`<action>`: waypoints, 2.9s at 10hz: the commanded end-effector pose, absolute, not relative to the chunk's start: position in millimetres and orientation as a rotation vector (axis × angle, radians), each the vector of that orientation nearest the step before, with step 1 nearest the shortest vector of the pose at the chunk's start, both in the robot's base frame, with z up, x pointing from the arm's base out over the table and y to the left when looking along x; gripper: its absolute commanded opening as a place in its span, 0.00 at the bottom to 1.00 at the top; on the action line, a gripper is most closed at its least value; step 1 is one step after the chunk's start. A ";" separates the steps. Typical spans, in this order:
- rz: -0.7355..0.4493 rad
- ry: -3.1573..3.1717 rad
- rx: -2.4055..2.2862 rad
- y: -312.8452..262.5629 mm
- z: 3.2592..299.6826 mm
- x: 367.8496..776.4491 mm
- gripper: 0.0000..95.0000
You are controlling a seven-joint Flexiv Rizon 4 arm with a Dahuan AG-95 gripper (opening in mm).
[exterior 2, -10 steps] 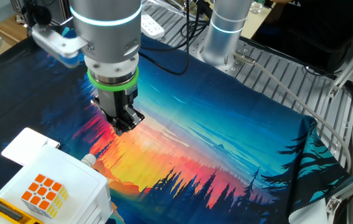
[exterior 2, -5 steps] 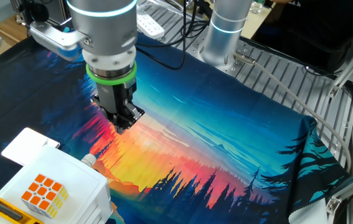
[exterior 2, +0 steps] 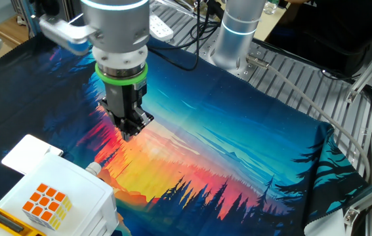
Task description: Grasp the handle and open the drawer
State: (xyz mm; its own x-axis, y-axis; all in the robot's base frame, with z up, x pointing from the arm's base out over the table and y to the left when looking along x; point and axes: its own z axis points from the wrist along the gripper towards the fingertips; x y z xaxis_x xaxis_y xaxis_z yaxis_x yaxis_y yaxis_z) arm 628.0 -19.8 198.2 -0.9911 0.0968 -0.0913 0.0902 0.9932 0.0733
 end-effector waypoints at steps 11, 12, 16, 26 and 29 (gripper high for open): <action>0.039 3.041 0.010 -23.4 203.9 679.9 0.20; 0.041 3.041 -0.014 -26.7 201.7 684.2 0.20; 0.035 3.044 -0.063 -37.5 202.7 687.5 0.20; 0.049 3.014 -0.068 -48.8 191.1 700.5 0.20; 0.072 3.002 -0.010 -51.8 185.9 706.2 0.20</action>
State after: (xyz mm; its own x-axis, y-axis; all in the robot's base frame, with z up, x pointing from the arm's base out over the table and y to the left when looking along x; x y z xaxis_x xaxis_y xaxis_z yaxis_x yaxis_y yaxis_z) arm 707.6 -51.6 185.9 -0.9906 -0.0046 -0.1367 -0.0112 0.9988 0.0477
